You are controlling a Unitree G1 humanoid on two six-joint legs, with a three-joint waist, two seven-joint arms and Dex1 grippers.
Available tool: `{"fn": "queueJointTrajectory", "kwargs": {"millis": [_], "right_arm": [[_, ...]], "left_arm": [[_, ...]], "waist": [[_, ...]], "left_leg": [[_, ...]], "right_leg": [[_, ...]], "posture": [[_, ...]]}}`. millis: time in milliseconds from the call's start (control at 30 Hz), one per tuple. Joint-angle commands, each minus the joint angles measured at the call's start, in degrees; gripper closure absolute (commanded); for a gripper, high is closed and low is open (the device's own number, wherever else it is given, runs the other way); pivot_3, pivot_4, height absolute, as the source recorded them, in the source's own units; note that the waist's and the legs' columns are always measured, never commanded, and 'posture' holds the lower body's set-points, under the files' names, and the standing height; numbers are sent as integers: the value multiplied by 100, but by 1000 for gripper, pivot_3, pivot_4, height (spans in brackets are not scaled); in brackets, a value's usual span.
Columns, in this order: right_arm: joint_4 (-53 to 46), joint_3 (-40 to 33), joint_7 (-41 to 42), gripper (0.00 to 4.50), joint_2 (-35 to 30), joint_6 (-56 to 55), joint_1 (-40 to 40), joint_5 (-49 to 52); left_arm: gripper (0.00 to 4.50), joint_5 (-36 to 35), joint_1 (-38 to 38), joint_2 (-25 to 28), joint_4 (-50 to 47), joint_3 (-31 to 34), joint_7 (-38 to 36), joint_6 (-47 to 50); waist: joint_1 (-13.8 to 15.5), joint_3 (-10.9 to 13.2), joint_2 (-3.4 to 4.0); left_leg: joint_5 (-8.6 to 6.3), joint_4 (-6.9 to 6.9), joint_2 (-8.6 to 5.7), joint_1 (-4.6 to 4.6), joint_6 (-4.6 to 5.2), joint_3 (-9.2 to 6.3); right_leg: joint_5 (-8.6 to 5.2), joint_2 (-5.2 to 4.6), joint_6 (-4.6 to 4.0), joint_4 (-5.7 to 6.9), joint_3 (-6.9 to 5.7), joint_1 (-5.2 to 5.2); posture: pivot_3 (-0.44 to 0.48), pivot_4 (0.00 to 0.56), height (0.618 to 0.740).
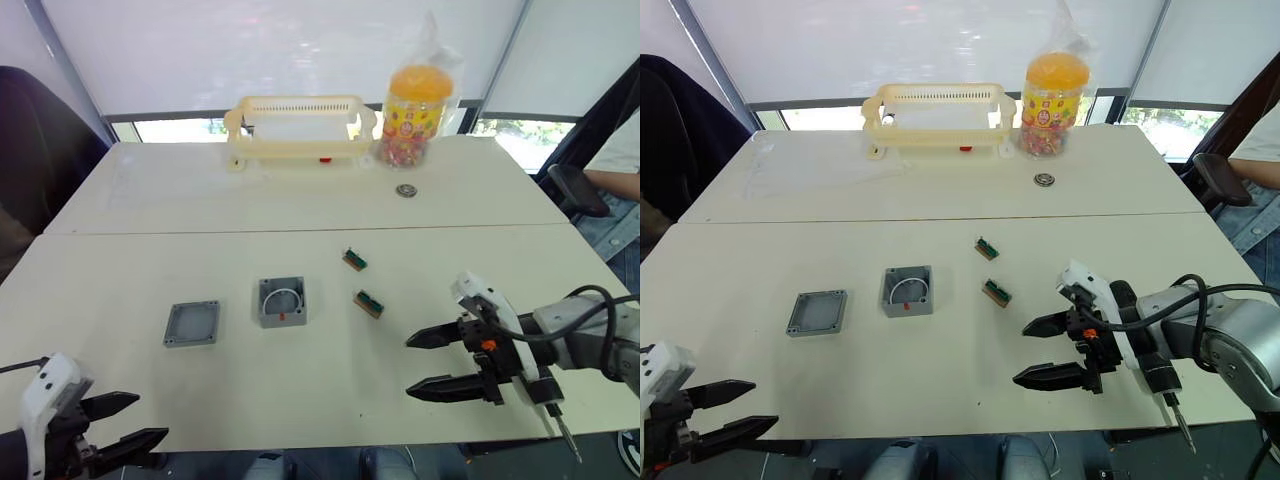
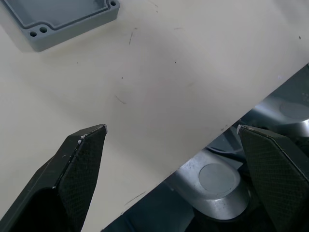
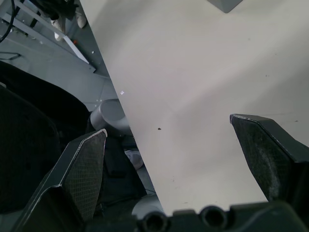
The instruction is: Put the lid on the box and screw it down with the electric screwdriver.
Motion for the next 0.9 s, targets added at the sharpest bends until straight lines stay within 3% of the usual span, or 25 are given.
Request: {"fn": "queueJointTrajectory", "kwargs": {"millis": [33,600,767,900], "right_arm": [[-153,-173,52,0,-61,-81,59,58],[142,84,-221,0,284,-172,-251,-188],[147,-56,-554,0,353,-20,-312,-185],[26,-342,-984,0,546,214,-301,62]], "left_arm": [[37,-77,-39,-39,-72,179,46,23],[37,-130,-408,-42,-82,242,308,21],[37,524,-639,459,277,12,202,-255],[37,1169,-1056,1345,682,-418,-235,-675]], "waist": [[1,0,0],[0,0,0],[9,0,-1],[8,-1,-1]], "left_leg": [[0,0,0,0,0,0],[0,0,0,0,0,0],[0,0,-1,0,0,1],[0,0,-2,0,0,2]], "right_leg": [[0,0,0,0,0,0],[1,1,-1,1,0,0],[1,1,-1,1,0,0],[2,2,-3,2,-2,1]], "posture": [[0,150,740],[0,150,740],[0,150,740],[0,150,740]]}}
